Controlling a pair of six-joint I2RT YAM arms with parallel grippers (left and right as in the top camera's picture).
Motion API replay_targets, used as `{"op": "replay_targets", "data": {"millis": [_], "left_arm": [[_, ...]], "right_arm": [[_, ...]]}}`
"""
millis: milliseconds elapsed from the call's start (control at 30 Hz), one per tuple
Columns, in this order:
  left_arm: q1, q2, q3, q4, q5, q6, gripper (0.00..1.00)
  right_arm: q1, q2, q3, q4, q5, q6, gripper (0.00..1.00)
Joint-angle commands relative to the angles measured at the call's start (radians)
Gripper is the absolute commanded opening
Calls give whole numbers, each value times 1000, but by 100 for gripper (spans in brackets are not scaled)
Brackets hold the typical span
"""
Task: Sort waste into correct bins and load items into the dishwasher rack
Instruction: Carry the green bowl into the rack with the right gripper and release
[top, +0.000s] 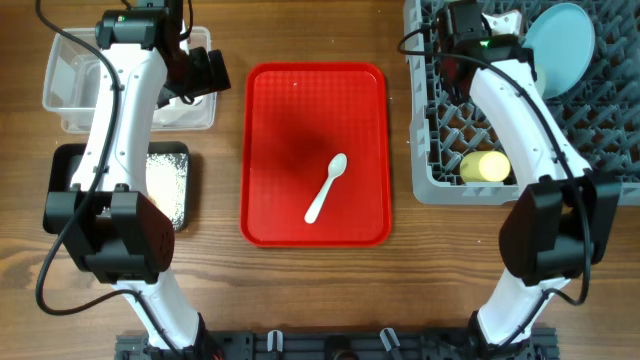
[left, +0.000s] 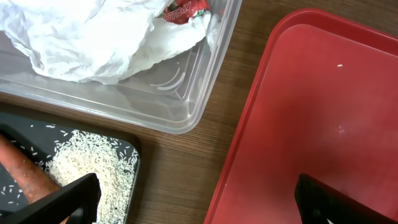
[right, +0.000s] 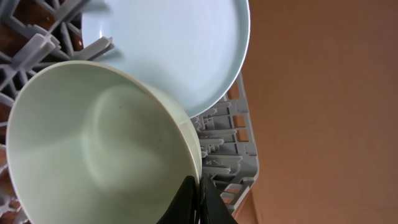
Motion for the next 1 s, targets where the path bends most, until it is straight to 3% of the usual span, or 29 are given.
{"op": "replay_targets", "data": {"millis": [0, 533, 967], "left_arm": [[6, -27, 6, 0, -6, -9, 100], [6, -27, 6, 0, -6, -9, 100], [6, -27, 6, 0, -6, -9, 100]], "right_arm": [[1, 43, -4, 6, 56, -3, 4], [51, 64, -4, -46, 41, -36, 4], [81, 64, -4, -111, -145, -31, 5]]}}
